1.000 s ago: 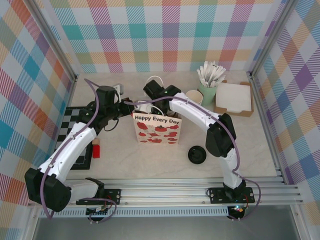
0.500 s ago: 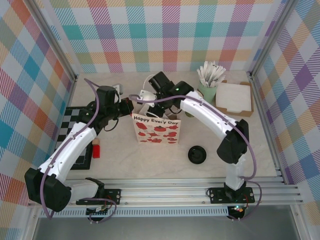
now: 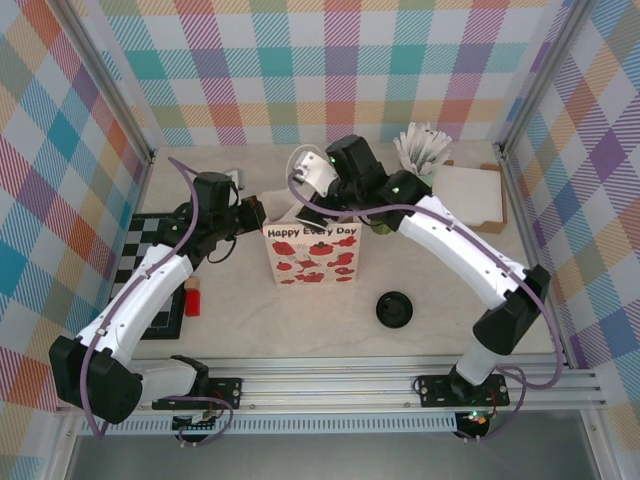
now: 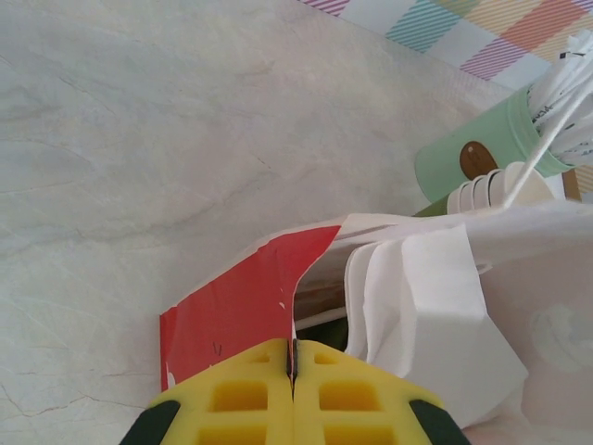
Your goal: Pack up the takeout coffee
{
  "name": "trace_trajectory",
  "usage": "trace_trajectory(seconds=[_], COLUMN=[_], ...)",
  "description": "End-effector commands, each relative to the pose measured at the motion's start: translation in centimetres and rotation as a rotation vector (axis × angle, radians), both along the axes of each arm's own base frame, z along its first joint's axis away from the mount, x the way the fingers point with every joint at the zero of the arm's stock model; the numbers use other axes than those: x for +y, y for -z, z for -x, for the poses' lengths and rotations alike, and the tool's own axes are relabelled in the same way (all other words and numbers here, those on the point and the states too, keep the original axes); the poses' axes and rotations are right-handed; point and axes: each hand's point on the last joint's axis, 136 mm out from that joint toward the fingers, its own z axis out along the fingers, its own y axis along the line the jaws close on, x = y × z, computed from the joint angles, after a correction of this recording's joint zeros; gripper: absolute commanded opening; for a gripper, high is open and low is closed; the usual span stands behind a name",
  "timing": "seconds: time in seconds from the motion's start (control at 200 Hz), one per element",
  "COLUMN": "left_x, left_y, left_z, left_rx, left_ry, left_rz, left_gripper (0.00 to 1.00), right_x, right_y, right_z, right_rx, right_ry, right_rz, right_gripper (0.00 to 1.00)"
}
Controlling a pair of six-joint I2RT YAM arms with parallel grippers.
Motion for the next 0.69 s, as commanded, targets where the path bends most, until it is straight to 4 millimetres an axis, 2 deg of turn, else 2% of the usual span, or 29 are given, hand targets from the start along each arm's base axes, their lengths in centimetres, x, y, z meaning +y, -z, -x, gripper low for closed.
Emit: trace_trajectory(seconds=[0.0,0.06,0.115,0.185,0.255,0.45,0.525,0.69], left_x=[0.5,0.7,0.8,1.1,1.3,4.1,4.8,7.0], left_y=[-0.7,-0.7,-0.8,-0.8,-0.7,-1.1,-1.3,-2.3], left_z=[0.2,0.2,0.1,0.1,0.0,0.1,0.1,0.3], left_rx=[-0.010,-0.012,-0.015,-0.017,-0.011,-0.021,-0.033,-0.054], left_ry=[-0.015,-0.022,-0.033,-0.048,-0.058,-0.218,-0.260,-0.387], left_rz=[-0.016,-0.019,-0.022,-0.029,-0.037,-0.075,-0.073,-0.099], left_gripper=[0.00,0.00,0.00,0.00,0.00,0.00,0.00,0.00], right_x=[-2.9,-5.1,-7.5,-10.4,-12.1,-16.5,-17.8,-18.0], right_y=[-6.3,-7.4,-7.3,-6.0,-4.5,-2.5,-1.3,0.3], right_z=[-1.8,-2.2,-2.4,-2.3,-1.9,-1.1,-0.9,-0.9], right_rx=[-0.131,-0.130,-0.093,0.036,0.161,0.194,0.261,0.353], right_ry=[0.271,0.412,0.551,0.682,0.742,0.946,1.012,1.030], right_rz=[-0.243,-0.313,-0.362,-0.430,-0.480,-0.500,-0.523,-0.504], right_gripper=[1.00,1.00,1.00,1.00,1.00,1.00,1.00,1.00])
